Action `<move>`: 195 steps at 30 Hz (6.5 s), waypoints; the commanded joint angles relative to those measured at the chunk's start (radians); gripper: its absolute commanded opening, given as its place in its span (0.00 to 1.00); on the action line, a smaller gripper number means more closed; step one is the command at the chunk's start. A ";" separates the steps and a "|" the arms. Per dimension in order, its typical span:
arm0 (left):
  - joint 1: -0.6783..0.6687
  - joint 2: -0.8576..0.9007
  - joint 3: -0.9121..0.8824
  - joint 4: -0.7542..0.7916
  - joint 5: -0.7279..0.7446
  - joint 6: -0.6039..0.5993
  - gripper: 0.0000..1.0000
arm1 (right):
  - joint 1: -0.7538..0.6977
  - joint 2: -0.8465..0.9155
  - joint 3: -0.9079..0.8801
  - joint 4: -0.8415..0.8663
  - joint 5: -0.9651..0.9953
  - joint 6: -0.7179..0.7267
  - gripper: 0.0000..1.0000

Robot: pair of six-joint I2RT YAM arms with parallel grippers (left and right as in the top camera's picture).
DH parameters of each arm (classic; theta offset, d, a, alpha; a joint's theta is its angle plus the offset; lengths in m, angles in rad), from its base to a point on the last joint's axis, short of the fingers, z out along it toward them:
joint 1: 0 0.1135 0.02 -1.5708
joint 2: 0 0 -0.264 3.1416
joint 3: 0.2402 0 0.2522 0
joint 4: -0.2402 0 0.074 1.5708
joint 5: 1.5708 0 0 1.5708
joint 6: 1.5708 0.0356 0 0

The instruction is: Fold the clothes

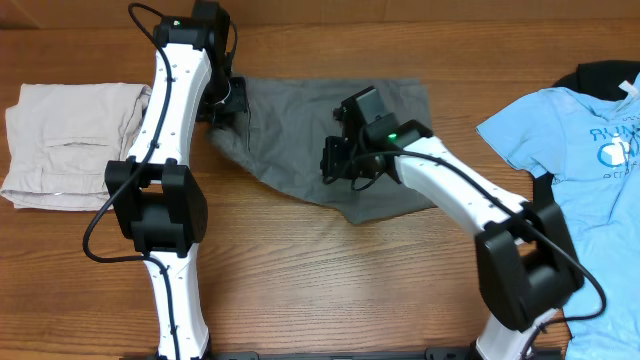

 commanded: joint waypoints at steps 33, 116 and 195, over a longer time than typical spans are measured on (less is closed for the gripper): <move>-0.013 -0.056 0.068 -0.010 -0.010 0.023 0.04 | -0.049 0.251 0.193 0.164 -0.050 -0.012 0.04; -0.332 -0.055 0.288 0.010 0.125 -0.101 0.04 | -0.490 0.161 0.143 -0.643 0.169 -0.198 0.04; -0.402 0.173 0.411 0.218 0.296 -0.172 0.11 | -0.536 -0.199 0.059 -0.584 0.039 -0.269 0.04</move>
